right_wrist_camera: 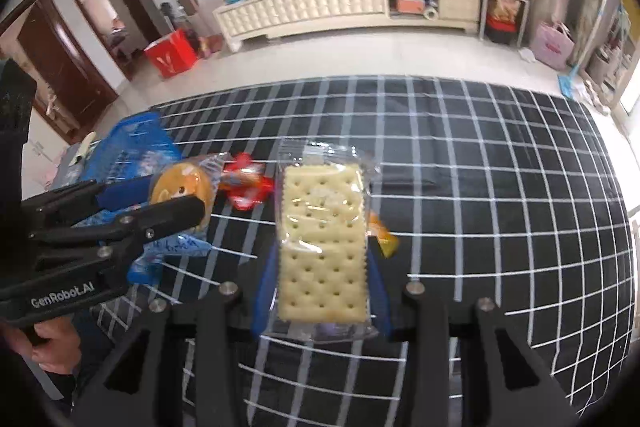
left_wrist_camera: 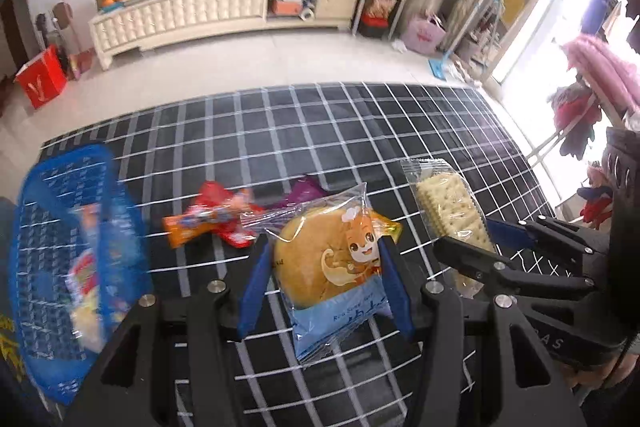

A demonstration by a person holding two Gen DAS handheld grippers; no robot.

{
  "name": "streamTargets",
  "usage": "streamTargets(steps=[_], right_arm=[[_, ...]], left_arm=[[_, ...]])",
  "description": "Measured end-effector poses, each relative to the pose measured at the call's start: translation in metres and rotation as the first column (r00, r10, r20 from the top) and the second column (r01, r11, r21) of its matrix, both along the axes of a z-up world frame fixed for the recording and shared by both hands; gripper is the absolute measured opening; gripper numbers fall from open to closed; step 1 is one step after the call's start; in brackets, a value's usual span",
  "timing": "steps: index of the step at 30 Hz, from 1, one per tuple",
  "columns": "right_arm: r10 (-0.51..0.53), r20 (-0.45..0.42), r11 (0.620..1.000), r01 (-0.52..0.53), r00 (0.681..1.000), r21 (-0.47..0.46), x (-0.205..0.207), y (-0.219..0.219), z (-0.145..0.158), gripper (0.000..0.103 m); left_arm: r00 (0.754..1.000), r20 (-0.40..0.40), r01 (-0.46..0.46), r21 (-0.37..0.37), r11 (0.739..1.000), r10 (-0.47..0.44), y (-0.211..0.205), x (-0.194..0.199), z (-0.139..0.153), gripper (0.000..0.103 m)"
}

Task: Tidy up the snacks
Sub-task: 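Carry both bags over the blue basket and open both grippers to drop them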

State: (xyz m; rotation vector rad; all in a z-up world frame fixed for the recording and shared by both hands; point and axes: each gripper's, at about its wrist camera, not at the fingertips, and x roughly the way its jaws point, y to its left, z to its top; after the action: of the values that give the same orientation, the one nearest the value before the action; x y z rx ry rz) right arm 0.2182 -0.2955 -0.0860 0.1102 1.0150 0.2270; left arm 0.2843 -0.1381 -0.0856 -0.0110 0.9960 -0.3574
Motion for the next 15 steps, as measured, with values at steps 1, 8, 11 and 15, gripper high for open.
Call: streamTargets(steps=[1, 8, 11, 15], right_arm=[[0.012, 0.008, 1.0, -0.012, 1.0, -0.002, -0.002, 0.012, 0.005, 0.046], [0.12, 0.038, 0.993, -0.12, 0.992, -0.019, -0.013, 0.078, 0.023, 0.046], [0.16, 0.048, 0.987, -0.159, 0.986, -0.033, -0.014, 0.104, 0.028, 0.046], [0.194, 0.044, 0.981, -0.193, 0.98, -0.031, -0.007, 0.136, 0.027, 0.046]], left_arm=[[1.0, 0.006, -0.005, 0.002, 1.0, 0.005, 0.01, -0.007, 0.007, 0.05], [0.997, 0.066, -0.031, 0.035, 0.999, 0.029, 0.092, -0.038, 0.031, 0.05], [0.996, 0.076, -0.055, 0.032, 0.998, 0.052, 0.124, -0.044, 0.033, 0.05], [0.993, 0.078, -0.094, 0.048, 0.994, 0.09, 0.16, -0.047, 0.033, 0.05]])
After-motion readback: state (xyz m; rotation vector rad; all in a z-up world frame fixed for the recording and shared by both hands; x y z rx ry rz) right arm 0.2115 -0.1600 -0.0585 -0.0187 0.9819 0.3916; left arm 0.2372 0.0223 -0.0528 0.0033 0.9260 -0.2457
